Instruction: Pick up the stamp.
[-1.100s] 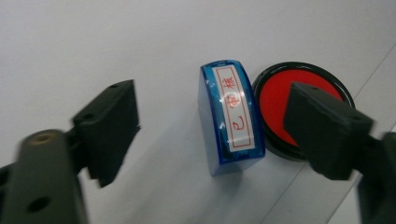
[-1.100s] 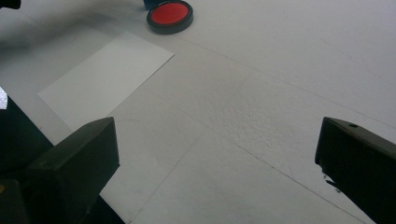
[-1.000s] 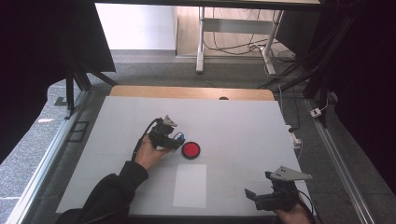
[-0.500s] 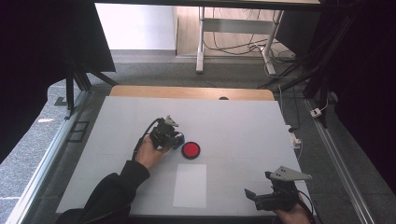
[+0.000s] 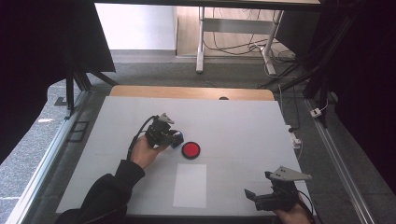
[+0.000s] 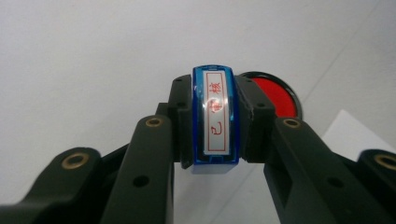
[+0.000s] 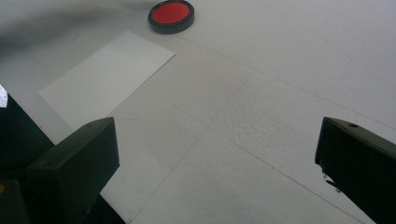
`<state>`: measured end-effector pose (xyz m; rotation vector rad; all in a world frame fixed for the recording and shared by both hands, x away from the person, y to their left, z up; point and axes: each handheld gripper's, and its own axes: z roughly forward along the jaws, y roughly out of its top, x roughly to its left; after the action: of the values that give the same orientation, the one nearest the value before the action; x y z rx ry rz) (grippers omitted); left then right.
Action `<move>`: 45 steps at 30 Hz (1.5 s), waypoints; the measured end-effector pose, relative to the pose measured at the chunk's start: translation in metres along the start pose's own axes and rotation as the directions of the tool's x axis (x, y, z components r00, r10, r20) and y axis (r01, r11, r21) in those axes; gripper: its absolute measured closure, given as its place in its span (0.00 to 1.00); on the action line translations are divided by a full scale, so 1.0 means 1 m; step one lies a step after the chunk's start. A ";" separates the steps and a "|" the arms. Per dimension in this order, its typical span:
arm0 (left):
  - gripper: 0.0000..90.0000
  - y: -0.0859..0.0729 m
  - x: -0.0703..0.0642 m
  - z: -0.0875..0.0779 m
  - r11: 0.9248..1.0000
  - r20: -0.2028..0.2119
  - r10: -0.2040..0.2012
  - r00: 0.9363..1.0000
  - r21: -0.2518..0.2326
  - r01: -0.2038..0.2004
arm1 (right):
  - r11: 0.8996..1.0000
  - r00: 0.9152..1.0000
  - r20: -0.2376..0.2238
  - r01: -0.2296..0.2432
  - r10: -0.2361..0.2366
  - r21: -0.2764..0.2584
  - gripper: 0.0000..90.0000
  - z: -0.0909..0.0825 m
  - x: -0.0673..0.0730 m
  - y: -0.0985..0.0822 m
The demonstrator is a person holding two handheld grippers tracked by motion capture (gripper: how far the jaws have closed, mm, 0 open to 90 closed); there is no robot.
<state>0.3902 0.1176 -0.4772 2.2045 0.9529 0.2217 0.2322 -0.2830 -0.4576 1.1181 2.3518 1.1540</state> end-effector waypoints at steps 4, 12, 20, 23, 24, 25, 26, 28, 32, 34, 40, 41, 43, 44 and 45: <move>0.78 0.001 -0.003 -0.009 1.000 -0.005 0.020 1.000 -0.004 -0.020 | 1.000 1.000 -0.001 -0.001 0.001 -0.002 0.00 0.000 0.000 0.000; 0.78 0.000 -0.011 -0.022 0.999 0.041 0.052 0.998 -0.006 -0.052 | 1.000 1.000 -0.002 0.003 -0.003 -0.002 0.00 0.000 0.000 0.000; 0.78 0.001 -0.020 -0.039 0.997 0.114 0.060 0.992 -0.049 -0.055 | 1.000 1.000 -0.001 -0.003 0.003 -0.004 0.00 0.000 0.000 0.000; 0.78 -0.001 -0.025 -0.046 0.996 0.131 0.074 0.989 -0.060 -0.067 | 1.000 1.000 0.000 -0.003 0.003 -0.002 0.00 0.000 0.000 0.000; 0.78 -0.001 -0.026 -0.048 0.996 0.131 0.079 0.988 -0.062 -0.072 | 1.000 1.000 0.001 -0.003 0.003 -0.002 0.00 0.000 0.000 0.000; 0.78 -0.002 -0.028 -0.050 0.995 0.133 0.084 0.988 -0.065 -0.076 | 1.000 1.000 0.000 -0.004 0.004 -0.001 0.00 0.000 0.000 0.000; 0.78 -0.004 -0.028 -0.052 0.994 0.138 0.088 0.987 -0.071 -0.078 | 1.000 1.000 0.001 -0.005 0.005 -0.001 0.00 0.000 0.000 0.000; 0.78 -0.006 -0.029 -0.056 0.994 0.148 0.083 0.986 -0.078 -0.072 | 1.000 1.000 0.002 -0.006 0.006 -0.003 0.00 0.000 0.000 0.000; 0.78 -0.013 -0.033 -0.064 0.993 0.179 0.079 0.981 -0.096 -0.063 | 1.000 1.000 0.007 -0.004 0.004 -0.004 0.00 0.000 0.000 0.000; 0.78 -0.016 -0.036 -0.067 0.993 0.184 0.087 0.979 -0.100 -0.069 | 1.000 1.000 0.011 -0.004 0.004 -0.007 0.00 0.000 0.000 0.000; 0.78 -0.024 -0.044 -0.077 0.989 0.214 0.101 0.972 -0.127 -0.075 | 1.000 1.000 0.013 -0.008 0.008 -0.009 0.00 -0.001 0.000 0.000; 0.78 -0.025 -0.045 -0.078 0.989 0.219 0.101 0.970 -0.132 -0.073 | 1.000 1.000 0.013 -0.007 0.008 -0.008 0.00 -0.001 0.000 0.000; 0.78 -0.026 -0.048 -0.080 0.987 0.234 0.106 0.966 -0.144 -0.074 | 1.000 1.000 0.013 -0.005 0.006 -0.008 0.00 0.000 0.000 0.000; 0.78 -0.027 -0.049 -0.081 0.985 0.247 0.109 0.963 -0.156 -0.072 | 1.000 1.000 0.013 -0.005 0.005 -0.009 0.00 -0.001 0.000 0.000; 0.78 -0.028 -0.050 -0.082 0.985 0.256 0.111 0.960 -0.159 -0.072 | 1.000 1.000 0.012 -0.005 0.005 -0.009 0.00 -0.001 0.000 0.000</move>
<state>0.3053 0.1405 -0.4301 2.0792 0.6665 0.0370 0.2319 -0.2833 -0.4571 1.1253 2.3338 1.1561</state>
